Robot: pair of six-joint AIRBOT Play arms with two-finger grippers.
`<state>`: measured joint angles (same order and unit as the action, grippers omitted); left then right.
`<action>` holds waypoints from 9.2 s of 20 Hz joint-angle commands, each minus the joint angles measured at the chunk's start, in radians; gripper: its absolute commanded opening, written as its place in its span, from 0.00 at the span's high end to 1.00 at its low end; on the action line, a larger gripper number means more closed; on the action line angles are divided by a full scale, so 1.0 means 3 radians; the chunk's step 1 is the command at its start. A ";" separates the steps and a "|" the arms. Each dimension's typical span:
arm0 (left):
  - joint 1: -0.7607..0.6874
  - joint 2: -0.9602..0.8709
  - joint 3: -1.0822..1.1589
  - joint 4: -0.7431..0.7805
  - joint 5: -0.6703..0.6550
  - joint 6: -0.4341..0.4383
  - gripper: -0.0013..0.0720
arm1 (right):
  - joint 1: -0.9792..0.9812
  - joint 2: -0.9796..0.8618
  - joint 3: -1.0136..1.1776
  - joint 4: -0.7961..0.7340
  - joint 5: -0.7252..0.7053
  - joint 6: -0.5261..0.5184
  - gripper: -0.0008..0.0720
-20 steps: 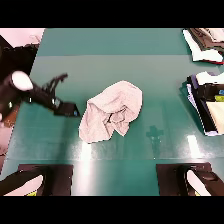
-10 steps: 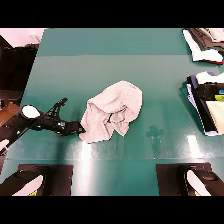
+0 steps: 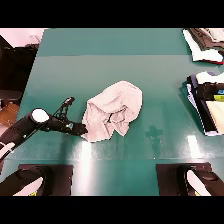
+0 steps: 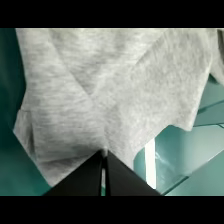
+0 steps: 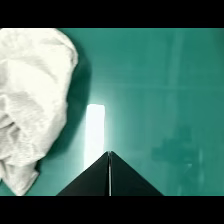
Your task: Fold the shirts.
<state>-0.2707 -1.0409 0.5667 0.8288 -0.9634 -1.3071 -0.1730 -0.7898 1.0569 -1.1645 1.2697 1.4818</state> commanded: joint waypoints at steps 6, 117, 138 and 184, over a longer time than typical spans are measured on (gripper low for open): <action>0.0230 0.0000 0.1185 0.0729 -0.0692 -0.0011 0.95 | 0.0585 -0.0427 -0.1150 0.1442 -0.0248 -0.0020 0.23; 0.0946 -0.0464 0.0514 -0.0145 0.0086 0.0111 0.95 | 0.1554 -0.1354 -0.0465 -0.1457 -0.0264 -0.0083 0.37; 0.0947 -0.0053 0.1209 0.0134 -0.0450 0.0106 0.95 | 0.0933 -0.0680 -0.0371 -0.1324 0.0010 -0.0042 0.97; 0.0946 -0.1915 0.3400 0.0579 0.1062 -0.0080 0.95 | 0.0088 -0.2944 0.2113 -0.0313 -0.1008 0.0509 0.97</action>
<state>0.0128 -1.5650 1.5810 1.0069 -0.8120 -1.3579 -0.1917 -1.6096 1.6726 -1.2480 1.1622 1.6306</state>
